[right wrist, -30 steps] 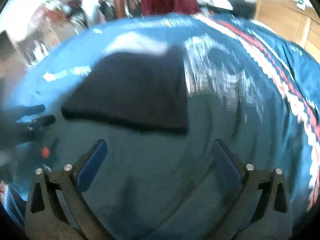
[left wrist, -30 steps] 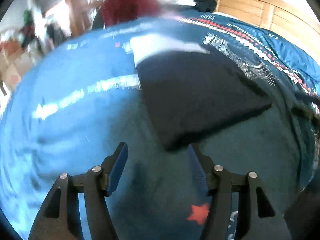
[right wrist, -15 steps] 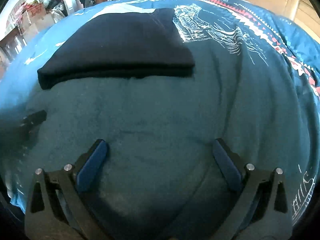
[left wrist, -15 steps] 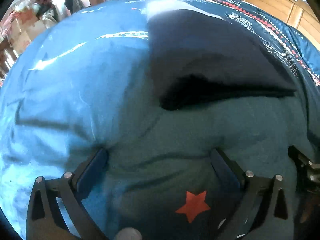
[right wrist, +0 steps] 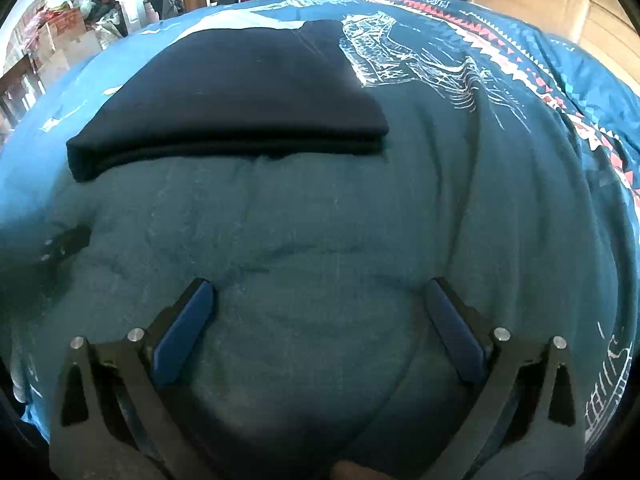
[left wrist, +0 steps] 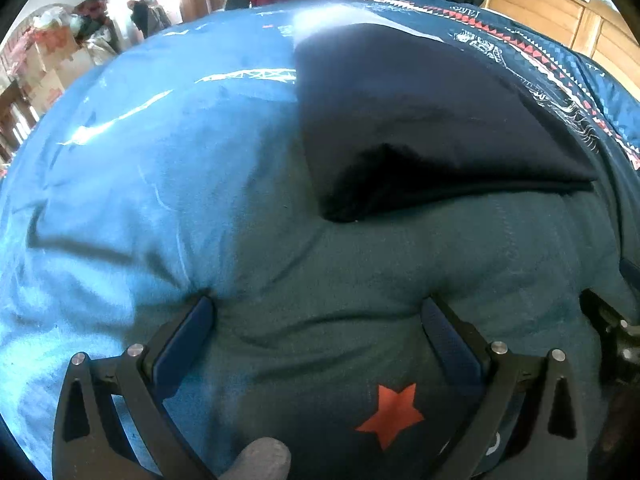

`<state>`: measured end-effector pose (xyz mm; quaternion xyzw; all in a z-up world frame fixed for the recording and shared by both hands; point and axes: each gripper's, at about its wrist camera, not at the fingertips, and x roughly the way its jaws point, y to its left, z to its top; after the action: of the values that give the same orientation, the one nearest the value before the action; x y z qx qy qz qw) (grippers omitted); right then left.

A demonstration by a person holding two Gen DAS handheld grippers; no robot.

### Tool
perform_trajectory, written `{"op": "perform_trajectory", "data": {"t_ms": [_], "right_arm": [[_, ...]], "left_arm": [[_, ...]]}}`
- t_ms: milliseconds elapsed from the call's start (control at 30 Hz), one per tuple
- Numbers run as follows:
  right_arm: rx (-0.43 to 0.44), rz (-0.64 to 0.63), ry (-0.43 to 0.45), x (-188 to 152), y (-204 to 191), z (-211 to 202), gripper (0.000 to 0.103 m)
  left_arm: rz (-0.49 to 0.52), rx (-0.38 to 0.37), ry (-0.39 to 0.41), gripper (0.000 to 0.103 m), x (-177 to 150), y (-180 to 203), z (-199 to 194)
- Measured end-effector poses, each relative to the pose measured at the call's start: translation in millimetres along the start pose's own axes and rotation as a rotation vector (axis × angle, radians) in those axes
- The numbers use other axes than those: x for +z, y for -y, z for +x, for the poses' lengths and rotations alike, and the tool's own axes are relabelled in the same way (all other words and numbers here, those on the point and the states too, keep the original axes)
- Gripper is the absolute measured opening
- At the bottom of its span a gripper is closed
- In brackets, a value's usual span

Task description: Fold large clothes

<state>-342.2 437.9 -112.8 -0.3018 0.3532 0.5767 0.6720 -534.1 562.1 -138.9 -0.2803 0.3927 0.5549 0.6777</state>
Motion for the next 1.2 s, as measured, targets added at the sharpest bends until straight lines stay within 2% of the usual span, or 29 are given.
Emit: {"op": "perform_trajectory", "data": {"t_ms": [333,567,667,733,900,1033,1133,1200], "right_arm": [[0.010,-0.005,0.032,-1.3,-0.2,3.3,0.103],[0.031,0.026,-0.034,13.7,8.5,4.2,0.103],[0.028,-0.015,-0.027,17.2,9.1,11.2,0.103],[0.024,-0.018,-0.052,21.7,7.6,12.0,0.103],[0.040,0.039,-0.110,43.3,11.2,13.9,0.103],[0.005,0.023,-0.137,57.4,3.7,29.8,0.103],[-0.028,0.003,-0.090,61.6,-3.3,37.9,0.103],[-0.013,-0.021,-0.036,61.0,-4.0,39.6,0.103]], "left_arm": [[-0.001,-0.006,0.014,0.103,-5.5,-2.4,-2.8],[0.001,-0.006,0.029,0.103,-7.1,-2.2,-4.4],[0.000,-0.006,0.030,0.103,-7.3,-2.5,-4.7],[0.000,-0.005,0.030,0.103,-7.9,-2.6,-5.2],[0.000,-0.004,0.028,0.103,-6.3,-2.0,-4.7],[0.000,-0.003,0.030,0.103,-6.3,-1.4,-4.8],[-0.001,-0.005,0.030,0.103,-6.0,-1.3,-4.5],[-0.001,-0.005,0.030,0.103,-6.0,-1.4,-4.5]]}}
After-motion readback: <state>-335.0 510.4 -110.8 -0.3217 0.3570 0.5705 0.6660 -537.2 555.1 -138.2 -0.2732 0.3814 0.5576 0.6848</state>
